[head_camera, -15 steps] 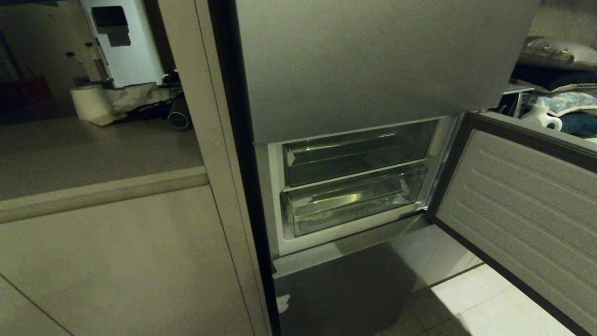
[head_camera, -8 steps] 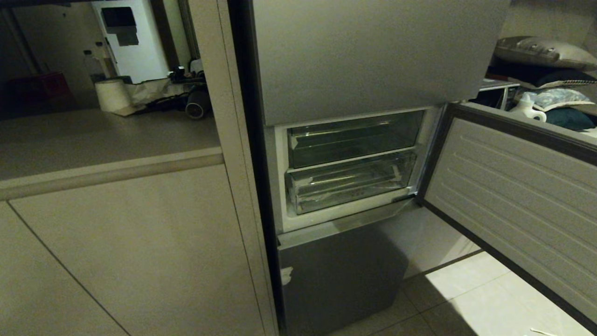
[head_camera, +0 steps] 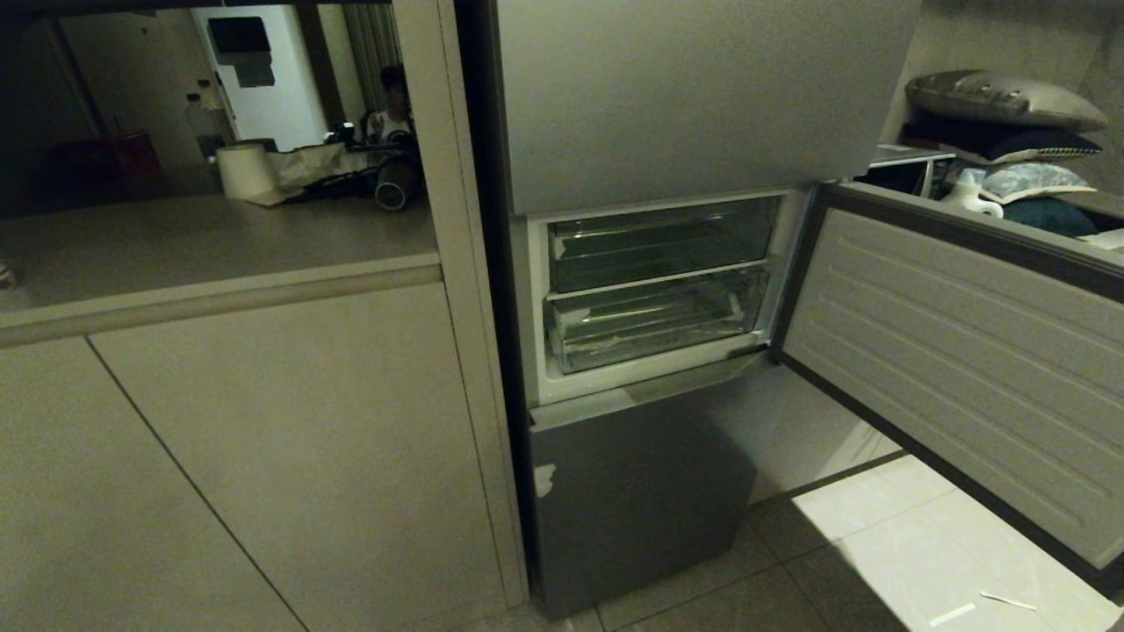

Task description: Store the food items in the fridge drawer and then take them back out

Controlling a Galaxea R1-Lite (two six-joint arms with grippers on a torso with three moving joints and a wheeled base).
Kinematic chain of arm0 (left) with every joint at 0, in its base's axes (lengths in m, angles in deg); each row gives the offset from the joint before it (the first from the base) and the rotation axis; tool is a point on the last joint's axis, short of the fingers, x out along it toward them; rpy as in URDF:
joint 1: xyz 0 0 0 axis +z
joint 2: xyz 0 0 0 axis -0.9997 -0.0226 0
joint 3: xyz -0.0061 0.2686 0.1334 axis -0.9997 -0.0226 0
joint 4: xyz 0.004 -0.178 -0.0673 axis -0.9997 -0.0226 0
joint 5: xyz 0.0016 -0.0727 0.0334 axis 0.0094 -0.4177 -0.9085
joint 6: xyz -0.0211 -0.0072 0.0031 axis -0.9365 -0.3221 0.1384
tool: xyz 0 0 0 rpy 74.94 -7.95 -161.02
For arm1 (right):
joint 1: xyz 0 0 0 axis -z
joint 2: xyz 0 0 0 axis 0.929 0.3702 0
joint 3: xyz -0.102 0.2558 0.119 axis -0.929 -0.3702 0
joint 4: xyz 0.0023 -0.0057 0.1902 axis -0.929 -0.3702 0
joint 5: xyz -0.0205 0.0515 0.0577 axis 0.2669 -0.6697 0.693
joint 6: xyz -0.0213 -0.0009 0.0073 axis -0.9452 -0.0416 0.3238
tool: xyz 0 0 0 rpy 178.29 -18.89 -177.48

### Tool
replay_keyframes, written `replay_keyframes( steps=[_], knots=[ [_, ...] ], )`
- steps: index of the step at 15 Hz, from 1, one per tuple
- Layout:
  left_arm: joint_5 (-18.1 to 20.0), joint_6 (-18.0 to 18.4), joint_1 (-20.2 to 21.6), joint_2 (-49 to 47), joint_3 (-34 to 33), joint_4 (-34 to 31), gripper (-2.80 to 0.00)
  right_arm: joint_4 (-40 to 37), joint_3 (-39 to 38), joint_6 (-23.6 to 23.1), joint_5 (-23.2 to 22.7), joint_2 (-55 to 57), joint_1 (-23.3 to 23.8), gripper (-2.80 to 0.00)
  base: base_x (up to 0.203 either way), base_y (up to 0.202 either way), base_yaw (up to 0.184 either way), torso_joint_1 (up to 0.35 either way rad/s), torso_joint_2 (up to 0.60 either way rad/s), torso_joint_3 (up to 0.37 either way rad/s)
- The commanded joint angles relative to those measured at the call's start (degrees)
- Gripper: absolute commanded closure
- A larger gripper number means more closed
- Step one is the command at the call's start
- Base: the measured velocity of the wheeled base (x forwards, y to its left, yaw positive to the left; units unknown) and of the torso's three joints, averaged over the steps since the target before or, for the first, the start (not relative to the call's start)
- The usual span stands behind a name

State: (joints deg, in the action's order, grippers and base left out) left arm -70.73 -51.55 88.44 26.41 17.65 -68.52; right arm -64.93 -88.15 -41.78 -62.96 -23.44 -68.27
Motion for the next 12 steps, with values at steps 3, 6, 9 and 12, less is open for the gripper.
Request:
replay_keyframes(
  steps=[3,6,9,12],
  knots=[
    [0.0,0.0,0.0,-0.1,0.0,0.0,0.0,-1.5,6.2,0.6,3.5,4.4,0.2,0.0,0.0,0.0,0.0,0.0,0.0,0.0],
    [0.0,0.0,0.0,-0.1,0.0,0.0,0.0,-2.4,16.9,2.8,8.7,20.1,0.4,0.0,0.0,0.0,0.0,0.0,0.0,0.0],
    [0.0,0.0,0.0,-0.1,0.0,0.0,0.0,-2.6,28.1,9.8,12.2,34.2,3.2,0.0,0.0,0.0,0.0,0.0,0.0,0.0],
    [0.0,0.0,0.0,-0.1,0.0,0.0,0.0,0.8,34.7,15.2,6.4,44.6,22.2,0.0,0.0,0.0,0.0,0.0,0.0,0.0]
  ],
)
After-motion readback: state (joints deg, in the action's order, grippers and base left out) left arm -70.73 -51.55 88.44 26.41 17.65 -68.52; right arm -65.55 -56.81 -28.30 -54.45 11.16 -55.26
